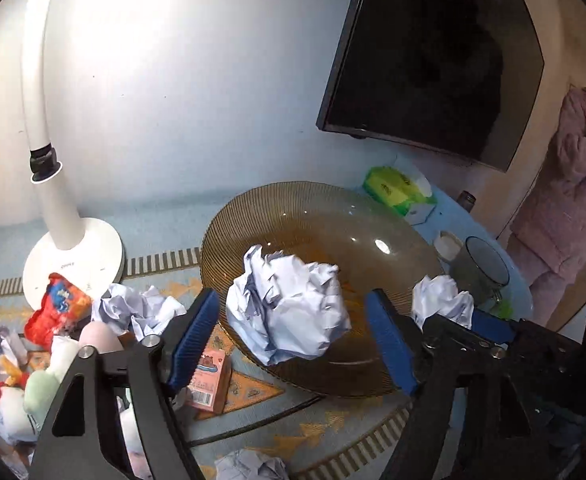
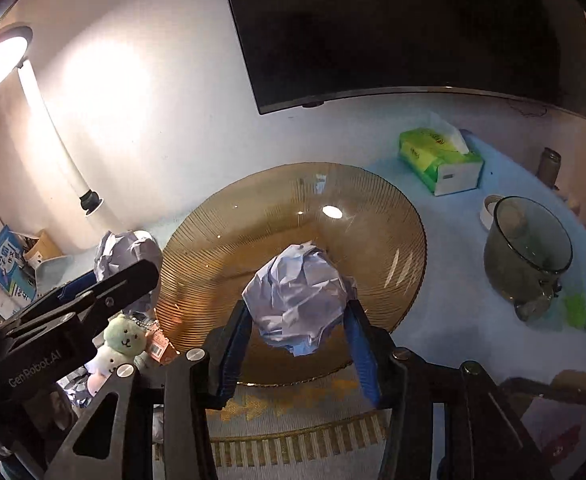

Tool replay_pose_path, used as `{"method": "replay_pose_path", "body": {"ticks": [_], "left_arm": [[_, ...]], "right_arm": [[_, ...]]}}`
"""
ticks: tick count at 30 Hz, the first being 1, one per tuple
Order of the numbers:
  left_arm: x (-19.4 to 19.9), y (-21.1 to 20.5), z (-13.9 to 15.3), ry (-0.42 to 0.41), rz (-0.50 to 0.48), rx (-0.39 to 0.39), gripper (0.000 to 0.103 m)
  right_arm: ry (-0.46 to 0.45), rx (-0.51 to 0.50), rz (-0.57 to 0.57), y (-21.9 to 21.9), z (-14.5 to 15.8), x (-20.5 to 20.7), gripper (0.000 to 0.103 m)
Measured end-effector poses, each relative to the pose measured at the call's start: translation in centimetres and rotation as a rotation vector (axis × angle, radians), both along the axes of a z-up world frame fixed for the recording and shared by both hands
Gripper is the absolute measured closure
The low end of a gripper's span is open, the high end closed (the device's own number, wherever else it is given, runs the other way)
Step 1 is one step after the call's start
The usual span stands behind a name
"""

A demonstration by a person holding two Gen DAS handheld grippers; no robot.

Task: Organize objects
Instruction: 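Drop crumpled paper balls from both grippers into the amber glass bowl, then move both grippers back toward the pile of snack boxes and toys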

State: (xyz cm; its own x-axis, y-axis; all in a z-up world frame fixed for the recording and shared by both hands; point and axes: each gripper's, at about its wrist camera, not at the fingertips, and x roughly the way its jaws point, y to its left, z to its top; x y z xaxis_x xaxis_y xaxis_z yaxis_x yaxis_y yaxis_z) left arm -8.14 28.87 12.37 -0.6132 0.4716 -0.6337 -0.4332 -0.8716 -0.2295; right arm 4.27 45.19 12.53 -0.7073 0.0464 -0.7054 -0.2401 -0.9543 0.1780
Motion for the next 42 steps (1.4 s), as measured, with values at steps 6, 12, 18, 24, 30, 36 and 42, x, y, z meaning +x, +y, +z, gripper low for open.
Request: {"method": "replay_pose_path", "body": {"ticks": [6,12,18,24,30,36,42], "left_arm": [[2.5,-3.2,1.3,-0.005,-0.014,0.023,0.024],[10.2,-12.2,1.5,0.069,0.097,0.043,0.002],[15.9,-24.0,-3.4,0.039,0.405,-0.042,0.002],[15.9,-33.8,-8.7,-0.04,0.709,-0.146,0.002],[14.1,-34.5,-10.8,-0.165,0.68,-0.101,0.002],[14.8,-34.8,-10.9,-0.167,0.682,-0.072,0.002],[13.3,-37.5,-9.8,-0.198,0.825,0.041,0.002]], "right_arm": [[0.038,-0.01,-0.002,0.5,0.8,2.7,0.046],[0.124,-0.057,0.123,-4.4,0.7,8.6,0.014],[0.076,0.011,0.215,-11.4,-4.1,8.8,0.008],[0.015,0.126,0.192,-12.9,-7.9,5.8,0.008],[-0.025,0.158,0.183,-13.5,-8.6,5.1,0.008],[-0.04,0.167,0.191,-13.8,-8.8,5.0,0.008],[-0.06,0.164,0.196,-13.9,-9.0,4.9,0.008]]}}
